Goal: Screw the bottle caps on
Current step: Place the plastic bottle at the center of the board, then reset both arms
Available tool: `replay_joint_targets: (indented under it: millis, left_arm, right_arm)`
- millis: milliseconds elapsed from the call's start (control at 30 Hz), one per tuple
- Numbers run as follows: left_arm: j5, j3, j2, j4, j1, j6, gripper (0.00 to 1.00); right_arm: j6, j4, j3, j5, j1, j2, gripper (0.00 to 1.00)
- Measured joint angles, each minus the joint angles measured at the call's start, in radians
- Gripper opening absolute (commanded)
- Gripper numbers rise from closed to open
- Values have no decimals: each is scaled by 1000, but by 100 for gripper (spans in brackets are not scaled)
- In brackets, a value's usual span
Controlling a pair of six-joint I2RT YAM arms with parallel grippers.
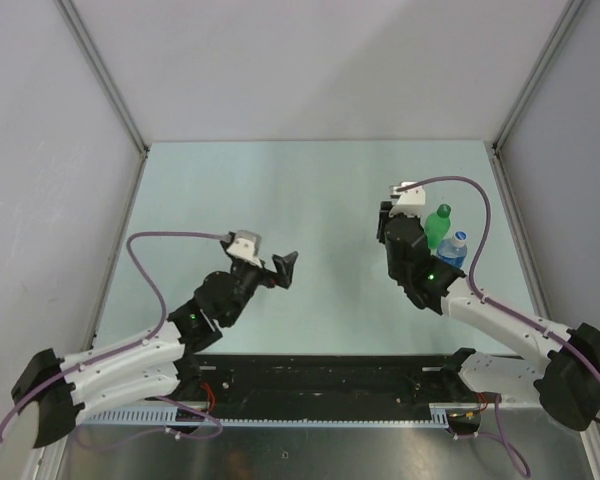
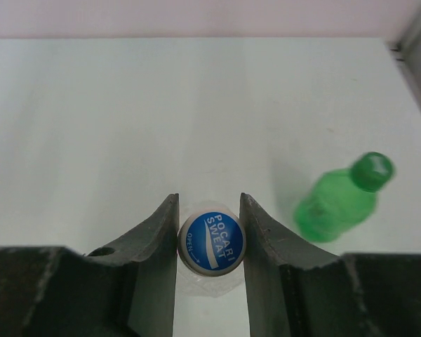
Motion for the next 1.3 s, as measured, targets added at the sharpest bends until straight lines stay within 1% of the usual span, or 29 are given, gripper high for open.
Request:
replay_joint_targets:
  millis: [100,267,367,533,700,733,767,800,833,900,1000,1133,1267,1300]
  left_arm:
    - [-5,0,-68,-79,77,-108,99]
    - [-52,32,-139,-263,140,-249,100]
    - [-71,66,-151,-364,151,-311,100]
    - [-77,87,-187,-465,154,-377,99]
    - [-82,87,-213,-517,154,-396,99]
    - [-83,88,-216,-525,154,-397,99]
    - [-83,91,-217,-537,154,-397,99]
    - [-83,95,-217,-545,154,-397,99]
    - [-83,100,-217,-550,154,-397,99]
    - [-83,115,-210,-568,154,-400,99]
    - [-83,135,-199,-589,155,-402,99]
    - [-82,139,-193,-607,155,-403,99]
    - [-82,139,-194,-620,155,-402,99]
    - [-82,139,-194,-622,155,-402,99]
  right_arm:
    - [-7,-30,-5,51,-43,-1,9]
    - [4,-81,-40,89,-91,-28,11]
    - [23,-114,-59,92,-117,-46,18]
    - [48,-142,-86,87,-141,-86,39]
    - [67,-172,-92,71,-148,-118,66]
    - [71,-178,-92,66,-148,-126,79]
    - [76,-182,-92,63,-148,-135,89]
    - [80,-184,-92,57,-148,-146,94]
    - [83,-185,-92,52,-148,-156,97]
    - [81,-182,-92,33,-148,-187,99]
    - [84,-177,-92,-21,-148,-246,99]
    - [78,-185,-92,-161,-149,-343,99]
    - [83,-211,-92,-271,-149,-428,99]
    - [84,-214,-92,-278,-149,-445,99]
